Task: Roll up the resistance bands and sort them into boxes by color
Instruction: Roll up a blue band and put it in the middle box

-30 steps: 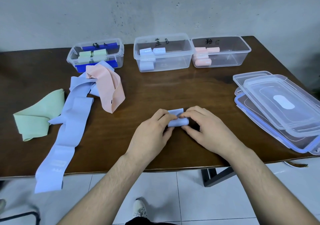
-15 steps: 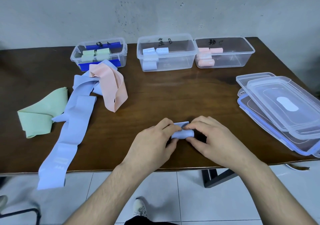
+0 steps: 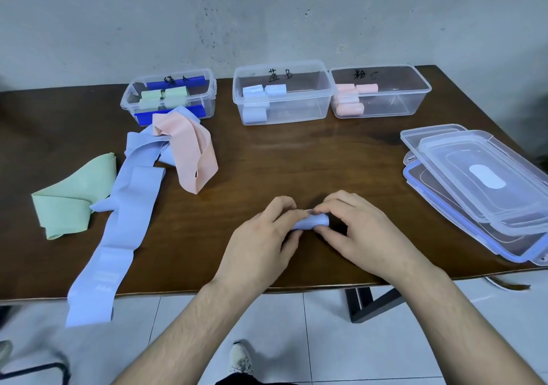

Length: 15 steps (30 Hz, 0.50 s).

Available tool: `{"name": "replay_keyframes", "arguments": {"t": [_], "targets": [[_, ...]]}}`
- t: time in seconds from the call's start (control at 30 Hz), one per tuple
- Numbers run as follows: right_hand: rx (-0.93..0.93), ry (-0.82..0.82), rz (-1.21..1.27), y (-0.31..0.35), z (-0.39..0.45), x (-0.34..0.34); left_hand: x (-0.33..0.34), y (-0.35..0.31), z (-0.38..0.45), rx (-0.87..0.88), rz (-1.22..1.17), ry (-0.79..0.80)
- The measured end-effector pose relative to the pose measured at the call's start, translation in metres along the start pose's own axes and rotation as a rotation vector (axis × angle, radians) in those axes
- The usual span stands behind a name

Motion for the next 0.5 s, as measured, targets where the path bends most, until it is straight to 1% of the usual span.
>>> {"name": "replay_keyframes", "arguments": {"t": [0.17, 0.5], "targets": [[0.003, -0.005, -0.035, 0.000, 0.001, 0.000, 0.002, 0.001, 0.003, 0.021, 0.012, -0.021], [-0.002, -0.045, -0.022, -0.001, 0.008, 0.003, 0.005, 0.008, 0.011, -0.060, 0.019, 0.025]]}}
Point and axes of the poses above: each hand's wrist, its own z-axis towards the middle knuckle, its own x-axis out of the palm, y = z × x, the point moved 6 cm from there along z, towards the middle knuckle, and after that the axes turned 12 degrees about -z, right-handed, at the moved point
